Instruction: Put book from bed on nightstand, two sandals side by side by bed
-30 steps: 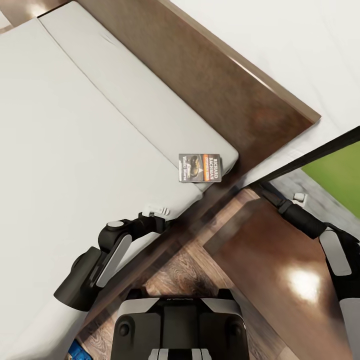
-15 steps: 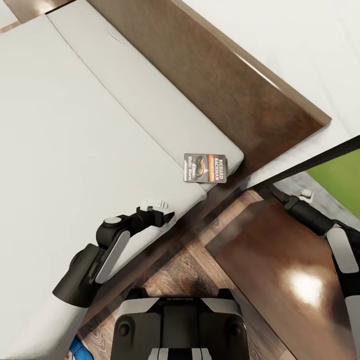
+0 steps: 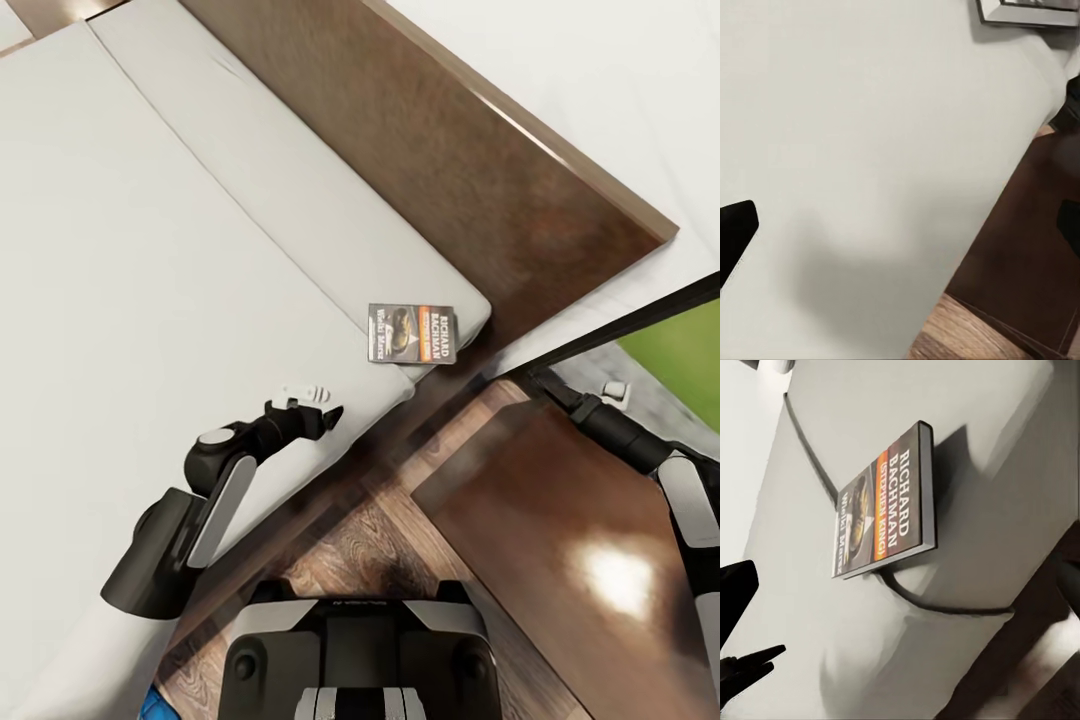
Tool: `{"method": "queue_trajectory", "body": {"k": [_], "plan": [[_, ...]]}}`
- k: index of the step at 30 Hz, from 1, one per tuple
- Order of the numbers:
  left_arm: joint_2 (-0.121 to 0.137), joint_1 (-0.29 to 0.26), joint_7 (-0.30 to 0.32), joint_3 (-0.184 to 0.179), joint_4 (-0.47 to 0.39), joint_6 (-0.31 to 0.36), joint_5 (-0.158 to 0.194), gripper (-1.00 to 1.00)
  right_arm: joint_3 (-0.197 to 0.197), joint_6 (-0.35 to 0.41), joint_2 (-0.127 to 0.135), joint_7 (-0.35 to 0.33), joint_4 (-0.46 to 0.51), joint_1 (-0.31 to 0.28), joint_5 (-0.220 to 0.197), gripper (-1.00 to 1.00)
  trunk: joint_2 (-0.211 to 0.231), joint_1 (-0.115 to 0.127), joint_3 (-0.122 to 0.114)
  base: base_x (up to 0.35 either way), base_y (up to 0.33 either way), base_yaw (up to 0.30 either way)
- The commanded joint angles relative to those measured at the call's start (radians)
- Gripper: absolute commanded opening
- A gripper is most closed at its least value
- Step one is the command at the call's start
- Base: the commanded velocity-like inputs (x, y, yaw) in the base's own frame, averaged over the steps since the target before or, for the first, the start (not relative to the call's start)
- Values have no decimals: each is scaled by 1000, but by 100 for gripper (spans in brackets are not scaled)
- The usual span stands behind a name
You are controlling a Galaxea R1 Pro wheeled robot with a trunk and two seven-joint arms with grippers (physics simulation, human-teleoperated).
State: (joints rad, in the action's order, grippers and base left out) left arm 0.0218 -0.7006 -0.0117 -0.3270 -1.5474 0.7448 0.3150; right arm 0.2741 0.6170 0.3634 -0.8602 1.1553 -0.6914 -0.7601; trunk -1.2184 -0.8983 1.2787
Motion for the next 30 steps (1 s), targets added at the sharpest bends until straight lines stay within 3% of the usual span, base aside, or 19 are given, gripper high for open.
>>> {"method": "queue_trajectory", "body": {"k": [1, 11, 18, 19, 21, 24, 30], "plan": [[0, 0, -1, -1, -7, 4, 1, 100, -2, 10, 0, 1, -3, 0, -5, 100, -8, -4, 4, 0, 0, 0], [-3, -24, 1, -1, -57, -6, -3, 100, -34, 60, -2, 4, -54, -7, -5, 100, -78, -42, 35, 0, 0, 0], [-38, -64, 1, 0, -59, 33, -3, 100, -55, 99, -2, 5, -93, -46, -6, 100, -127, -69, 57, 0, 0, 0], [-103, -296, -10, 0, -56, 193, -2, 100, -72, 145, -2, 4, -137, -93, -7, 100, -134, -73, 60, 0, 0, 0], [-116, -330, -16, 0, -55, 217, -1, 100, -79, 147, -2, 4, -145, -107, -7, 100, -141, -77, 63, 0, 0, 0], [-144, -442, -34, 0, -46, 270, 5, 100, -93, 152, -3, 3, -176, -150, -8, 100, -141, -77, 63, 0, 0, 0], [-154, -559, -38, 0, -41, 302, 16, 100, -107, 153, -3, 3, -197, -213, -10, 100, -141, -77, 63, 0, 0, 0]]}}
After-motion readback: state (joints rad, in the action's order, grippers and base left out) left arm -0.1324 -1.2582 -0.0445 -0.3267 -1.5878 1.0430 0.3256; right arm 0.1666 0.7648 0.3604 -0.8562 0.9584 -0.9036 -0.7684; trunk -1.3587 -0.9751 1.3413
